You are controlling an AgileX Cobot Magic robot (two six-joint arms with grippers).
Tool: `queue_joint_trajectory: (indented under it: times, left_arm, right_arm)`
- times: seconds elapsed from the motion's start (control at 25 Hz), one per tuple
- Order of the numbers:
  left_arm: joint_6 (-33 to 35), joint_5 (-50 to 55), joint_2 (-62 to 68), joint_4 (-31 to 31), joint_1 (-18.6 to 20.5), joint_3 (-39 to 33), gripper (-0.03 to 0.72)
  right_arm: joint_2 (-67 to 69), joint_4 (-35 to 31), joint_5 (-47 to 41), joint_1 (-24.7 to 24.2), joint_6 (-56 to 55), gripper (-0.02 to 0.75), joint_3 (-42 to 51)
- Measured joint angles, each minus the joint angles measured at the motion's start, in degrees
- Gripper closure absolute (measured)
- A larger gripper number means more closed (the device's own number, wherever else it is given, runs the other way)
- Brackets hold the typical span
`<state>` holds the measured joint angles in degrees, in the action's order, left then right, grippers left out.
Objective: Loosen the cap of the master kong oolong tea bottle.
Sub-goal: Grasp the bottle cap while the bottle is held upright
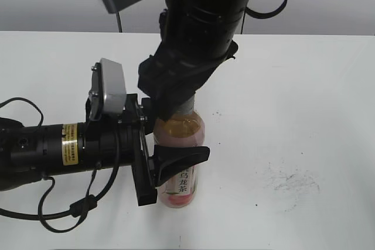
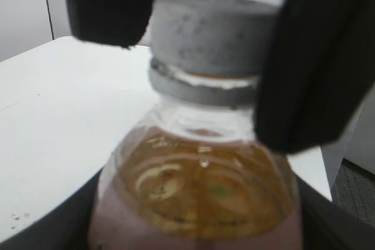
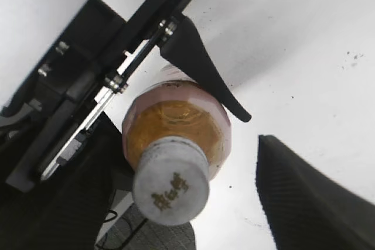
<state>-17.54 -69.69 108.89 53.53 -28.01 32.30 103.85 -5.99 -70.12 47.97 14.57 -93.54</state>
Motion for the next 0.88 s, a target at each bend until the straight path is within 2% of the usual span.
queue_joint_trajectory:
  times: [0.32,0.6,0.88]
  left_arm:
    - [0.0,0.0,0.0,0.0,0.0,0.0,0.241]
    - [0.0,0.0,0.0,0.0,0.0,0.0,0.241]
    - [0.0,0.0,0.0,0.0,0.0,0.0,0.241]
  right_arm:
    - [-2.5,0.1,0.0,0.0,-8.9,0.214,-0.1]
    - [-2.5,0.1,0.0,0.0,-9.6,0.220,2.0]
    - [-2.5,0.0,0.0,0.0,-9.5,0.290,2.2]
